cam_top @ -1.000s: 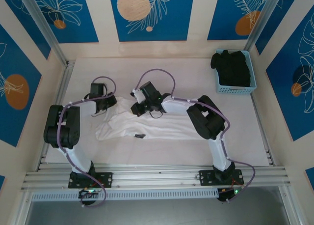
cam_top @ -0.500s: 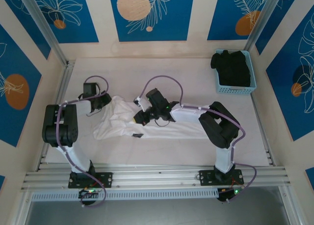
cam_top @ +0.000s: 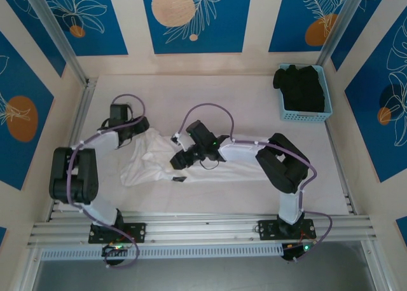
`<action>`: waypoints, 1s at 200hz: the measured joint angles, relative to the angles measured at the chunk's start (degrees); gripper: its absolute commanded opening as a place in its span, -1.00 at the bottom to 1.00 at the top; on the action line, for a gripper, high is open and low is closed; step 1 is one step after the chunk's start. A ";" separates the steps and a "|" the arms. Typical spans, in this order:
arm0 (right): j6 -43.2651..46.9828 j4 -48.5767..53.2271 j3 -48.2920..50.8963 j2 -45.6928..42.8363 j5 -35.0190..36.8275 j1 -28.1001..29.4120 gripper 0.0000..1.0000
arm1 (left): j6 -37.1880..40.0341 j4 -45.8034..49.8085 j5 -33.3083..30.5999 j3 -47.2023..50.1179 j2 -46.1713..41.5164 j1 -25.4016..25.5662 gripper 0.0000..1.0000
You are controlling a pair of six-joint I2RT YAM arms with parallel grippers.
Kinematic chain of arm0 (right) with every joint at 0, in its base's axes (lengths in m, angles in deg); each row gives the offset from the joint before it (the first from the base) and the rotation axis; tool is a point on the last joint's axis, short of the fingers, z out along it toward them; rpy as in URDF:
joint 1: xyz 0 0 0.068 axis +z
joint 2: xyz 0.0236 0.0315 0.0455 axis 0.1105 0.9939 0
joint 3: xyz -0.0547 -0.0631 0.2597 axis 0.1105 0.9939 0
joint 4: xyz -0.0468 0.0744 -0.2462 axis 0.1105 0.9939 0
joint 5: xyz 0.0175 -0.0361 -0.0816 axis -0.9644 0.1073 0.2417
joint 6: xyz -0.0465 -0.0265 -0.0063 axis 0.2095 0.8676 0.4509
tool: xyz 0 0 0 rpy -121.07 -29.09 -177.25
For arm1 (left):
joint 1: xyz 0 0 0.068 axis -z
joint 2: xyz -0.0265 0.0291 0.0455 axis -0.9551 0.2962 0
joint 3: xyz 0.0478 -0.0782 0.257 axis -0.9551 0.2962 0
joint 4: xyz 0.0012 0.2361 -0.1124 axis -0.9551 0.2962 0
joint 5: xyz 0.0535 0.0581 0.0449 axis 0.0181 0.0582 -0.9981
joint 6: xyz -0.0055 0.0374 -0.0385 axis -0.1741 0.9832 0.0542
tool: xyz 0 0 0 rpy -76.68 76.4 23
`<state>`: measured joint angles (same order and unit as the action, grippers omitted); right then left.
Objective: Fold the inside-out t-shirt
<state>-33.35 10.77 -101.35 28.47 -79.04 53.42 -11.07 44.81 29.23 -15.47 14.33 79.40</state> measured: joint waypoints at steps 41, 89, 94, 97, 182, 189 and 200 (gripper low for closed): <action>-6.71 -0.20 -0.02 -0.07 3.37 -5.57 -0.22 | 12.68 7.23 -10.86 -6.21 3.04 10.99 0.24; -12.98 1.22 -0.04 0.92 7.50 -8.63 -0.24 | 19.34 17.40 -16.20 -13.77 11.91 12.35 0.05; -13.42 1.62 -0.09 1.36 7.69 -8.63 -0.24 | 19.85 18.38 -16.26 -14.53 12.50 12.39 0.01; -13.62 1.86 -0.11 1.66 7.82 -8.63 -0.24 | 19.71 18.88 -16.31 -14.97 12.96 12.39 -0.02; -17.42 8.87 -3.52 5.42 11.37 -8.68 -0.48 | 20.96 25.31 -19.17 -21.53 17.03 11.43 -1.00; -17.49 8.96 -3.54 5.42 11.58 -8.68 -0.50 | 20.65 25.40 -18.93 -21.73 17.03 10.99 -1.00; -17.70 9.11 -3.54 5.42 11.89 -8.68 -0.52 | 19.76 25.35 -17.88 -21.90 17.03 9.86 -1.00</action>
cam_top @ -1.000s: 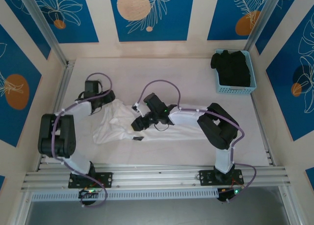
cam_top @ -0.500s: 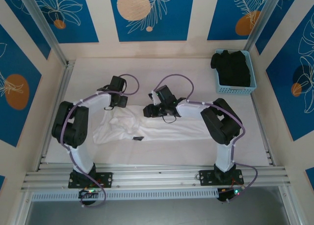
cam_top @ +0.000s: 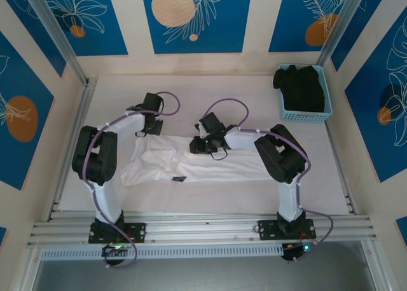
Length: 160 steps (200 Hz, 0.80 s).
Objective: Fold the inside-out t-shirt
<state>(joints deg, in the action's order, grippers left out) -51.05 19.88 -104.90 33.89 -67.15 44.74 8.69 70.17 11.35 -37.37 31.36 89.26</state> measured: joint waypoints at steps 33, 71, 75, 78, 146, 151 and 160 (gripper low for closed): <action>-0.76 0.42 0.02 0.00 0.85 0.04 -0.60 | -4.96 -1.14 7.48 0.44 -0.26 -5.75 -0.96; -1.40 0.98 0.02 0.00 2.10 0.17 -0.73 | -12.61 -6.73 19.67 4.57 -1.77 -12.90 -0.82; -1.44 1.05 0.02 0.00 2.25 0.17 -0.74 | -13.42 -7.30 20.70 5.01 -1.84 -13.42 -0.82; -1.42 1.07 0.02 0.00 2.34 0.22 -0.75 | -13.77 -7.65 21.44 5.31 -1.84 -13.73 -0.82; -1.42 1.31 0.02 -0.04 3.28 0.39 -0.80 | -20.68 -13.64 28.57 10.62 -3.43 -19.47 -0.42; -1.42 1.31 0.02 -0.04 3.32 0.44 -0.80 | -21.11 -13.99 28.55 10.95 -3.80 -19.96 -0.33; -1.40 1.33 0.02 -0.07 3.39 0.48 -0.79 | -21.64 -14.84 28.52 11.65 -4.57 -20.79 -0.19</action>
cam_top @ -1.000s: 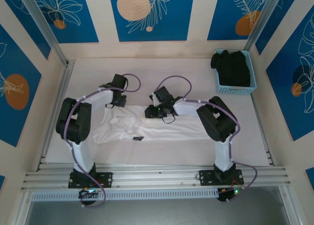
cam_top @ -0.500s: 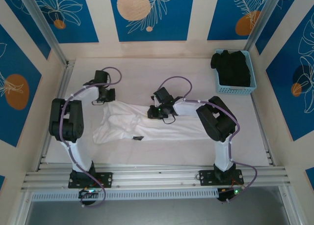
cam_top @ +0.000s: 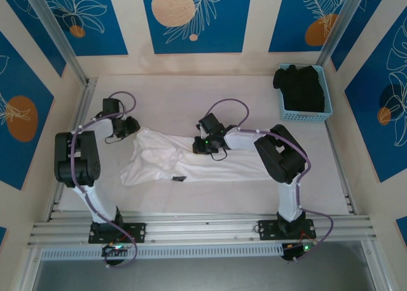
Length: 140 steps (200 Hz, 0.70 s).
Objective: Fold the inside-out t-shirt
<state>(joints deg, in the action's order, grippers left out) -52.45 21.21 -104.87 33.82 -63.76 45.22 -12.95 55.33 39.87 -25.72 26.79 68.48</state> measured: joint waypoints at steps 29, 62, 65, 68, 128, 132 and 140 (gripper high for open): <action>0.02 0.07 0.00 -0.04 0.20 0.11 -0.72 | -1.84 -2.23 -1.05 3.41 -3.93 -1.27 0.11; 0.68 0.61 0.00 -0.57 0.24 0.15 -0.55 | -3.06 -5.29 -0.83 13.53 -14.88 -1.29 0.47; 0.68 0.74 0.00 -0.66 0.24 0.15 -0.53 | -3.15 -5.40 -0.81 14.53 -16.00 -1.27 0.52; 0.85 0.76 0.00 -0.72 0.22 0.15 -0.52 | -3.04 -5.42 -0.57 15.76 -17.44 -1.27 0.63; 2.86 1.42 0.00 -1.20 0.20 0.55 -0.44 | -1.42 -3.69 0.90 22.18 -22.86 1.75 0.95; 2.91 1.42 0.00 -1.20 0.20 0.55 -0.44 | -1.38 -3.61 0.94 22.18 -22.36 1.90 0.95; 3.08 1.42 0.00 -1.20 0.20 0.55 -0.45 | -1.16 -3.45 1.22 22.16 -21.24 2.21 0.95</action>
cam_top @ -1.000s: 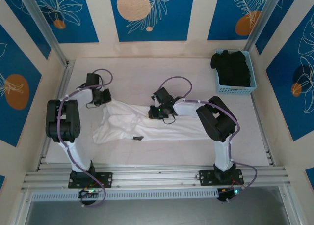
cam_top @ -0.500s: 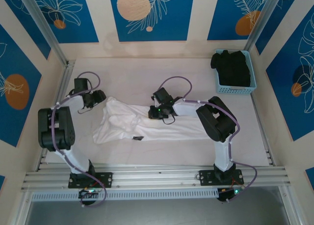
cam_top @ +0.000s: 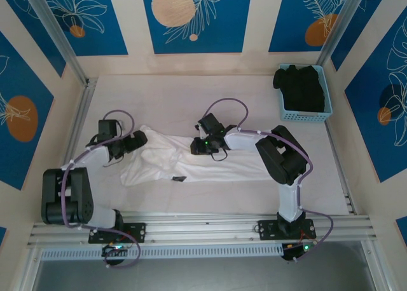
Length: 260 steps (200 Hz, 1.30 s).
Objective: Fold the inside-out t-shirt
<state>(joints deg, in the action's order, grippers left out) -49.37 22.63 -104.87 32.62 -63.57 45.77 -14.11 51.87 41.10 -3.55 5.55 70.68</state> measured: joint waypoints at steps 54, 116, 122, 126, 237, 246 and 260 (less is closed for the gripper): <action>0.20 -0.22 0.13 -0.09 -0.07 -0.02 -0.45 | 1.31 2.01 0.46 -0.57 3.50 4.15 0.87; 0.20 -0.26 0.17 -0.13 -0.22 -0.02 -0.45 | 1.73 -1.27 4.66 2.45 2.75 5.64 0.53; 0.20 -0.26 0.17 -0.13 -0.22 -0.02 -0.45 | 1.62 -1.68 5.16 2.62 2.75 5.66 0.51; 0.20 -0.28 0.17 -0.13 -0.22 -0.02 -0.45 | 1.66 -1.97 5.55 2.75 2.75 5.66 0.49; 0.17 -0.83 0.55 -0.55 -0.20 -0.02 -0.45 | -1.09 -10.73 8.70 1.84 9.79 8.72 -1.00; 0.17 -0.81 0.72 -0.81 -0.20 -0.02 -0.46 | -1.53 -11.02 8.90 1.86 9.86 8.83 -1.00; 0.20 -0.70 1.46 -1.95 -0.15 -0.02 -0.45 | -1.84 -11.39 9.03 2.01 9.81 8.66 -1.00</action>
<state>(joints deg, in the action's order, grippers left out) -49.17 21.93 -103.41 30.68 -63.72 45.74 -15.94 40.48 50.12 -1.54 15.36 79.34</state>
